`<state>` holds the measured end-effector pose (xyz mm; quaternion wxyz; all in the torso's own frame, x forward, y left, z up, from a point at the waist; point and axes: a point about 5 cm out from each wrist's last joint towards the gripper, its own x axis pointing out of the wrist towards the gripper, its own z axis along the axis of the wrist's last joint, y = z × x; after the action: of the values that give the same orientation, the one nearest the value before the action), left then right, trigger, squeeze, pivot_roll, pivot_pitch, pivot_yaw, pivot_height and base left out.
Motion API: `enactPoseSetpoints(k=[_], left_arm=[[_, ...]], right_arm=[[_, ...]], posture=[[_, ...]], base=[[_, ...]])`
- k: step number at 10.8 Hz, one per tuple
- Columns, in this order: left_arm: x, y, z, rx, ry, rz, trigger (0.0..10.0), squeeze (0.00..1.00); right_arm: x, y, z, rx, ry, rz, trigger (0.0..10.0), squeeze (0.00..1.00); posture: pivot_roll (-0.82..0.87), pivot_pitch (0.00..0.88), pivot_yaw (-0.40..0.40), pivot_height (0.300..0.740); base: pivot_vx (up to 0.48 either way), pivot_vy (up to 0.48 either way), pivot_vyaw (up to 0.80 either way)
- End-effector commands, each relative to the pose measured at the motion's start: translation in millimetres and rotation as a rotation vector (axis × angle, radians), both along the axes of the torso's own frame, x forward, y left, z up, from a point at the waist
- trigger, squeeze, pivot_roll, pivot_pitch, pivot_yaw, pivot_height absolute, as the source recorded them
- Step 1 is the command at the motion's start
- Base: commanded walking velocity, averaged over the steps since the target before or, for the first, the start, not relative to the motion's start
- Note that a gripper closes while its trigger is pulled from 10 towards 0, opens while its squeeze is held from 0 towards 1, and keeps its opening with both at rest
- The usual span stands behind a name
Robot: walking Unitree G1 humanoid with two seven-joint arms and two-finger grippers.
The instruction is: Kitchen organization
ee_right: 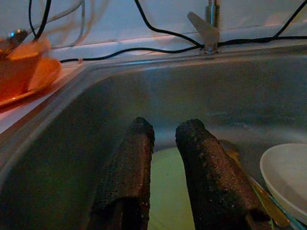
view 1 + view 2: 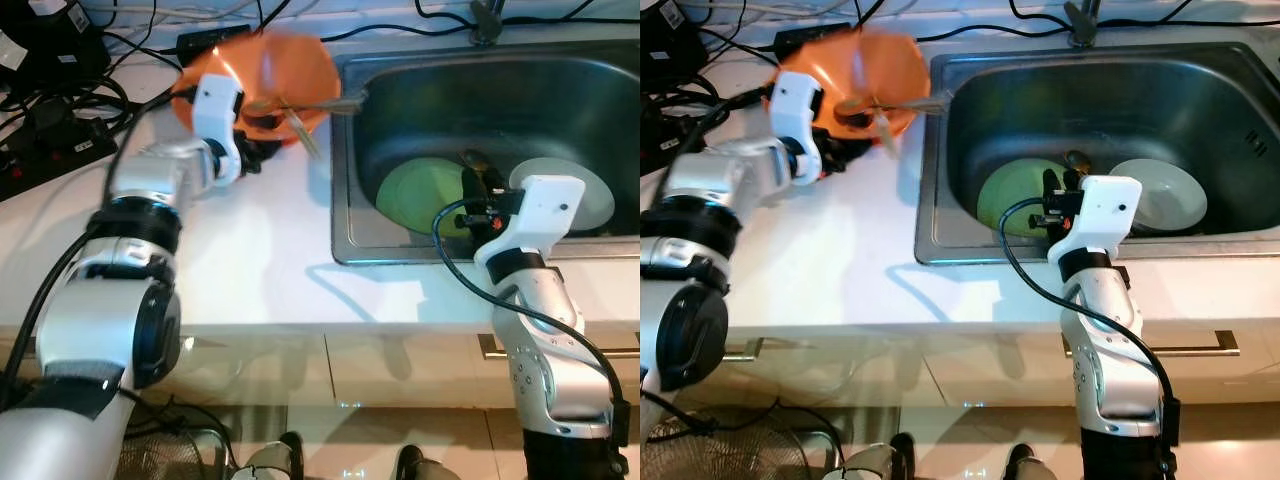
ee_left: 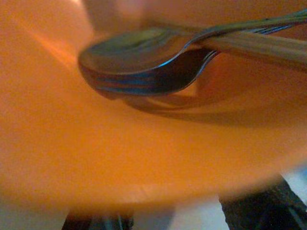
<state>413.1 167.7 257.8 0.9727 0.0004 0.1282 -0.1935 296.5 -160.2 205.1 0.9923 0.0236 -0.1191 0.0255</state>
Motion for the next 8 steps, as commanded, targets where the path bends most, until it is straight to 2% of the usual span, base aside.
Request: enactPoseSetpoints(k=[1,2,4,8], left_arm=[[-6.5,6.2,-24,-0.009,0.109,0.015,10.0,0.00],[-22.0,-0.4,-28,-0.035,0.124,-0.004,10.0,0.00],[-42.9,-8.5,-29,-0.047,0.130,-0.024,10.0,0.00],[-86.2,-10.0,-30,-0.078,0.113,0.043,10.0,0.00]], right_arm=[[3.1,0.9,-20,0.010,0.093,0.014,10.0,0.00],[6.3,3.3,-19,0.009,0.087,0.027,10.0,0.00],[12.2,4.5,-17,0.008,0.079,0.037,10.0,0.00],[20.2,8.5,-16,0.012,0.062,0.058,10.0,0.00]], posture=[[0.21,0.203,0.087,0.740],[0.22,0.197,0.080,0.740],[0.24,0.187,0.076,0.740],[0.27,0.168,0.058,0.740]], base=[[0.000,0.000,0.00],[0.000,0.000,0.00],[0.000,0.000,0.00],[0.000,0.000,0.00]])
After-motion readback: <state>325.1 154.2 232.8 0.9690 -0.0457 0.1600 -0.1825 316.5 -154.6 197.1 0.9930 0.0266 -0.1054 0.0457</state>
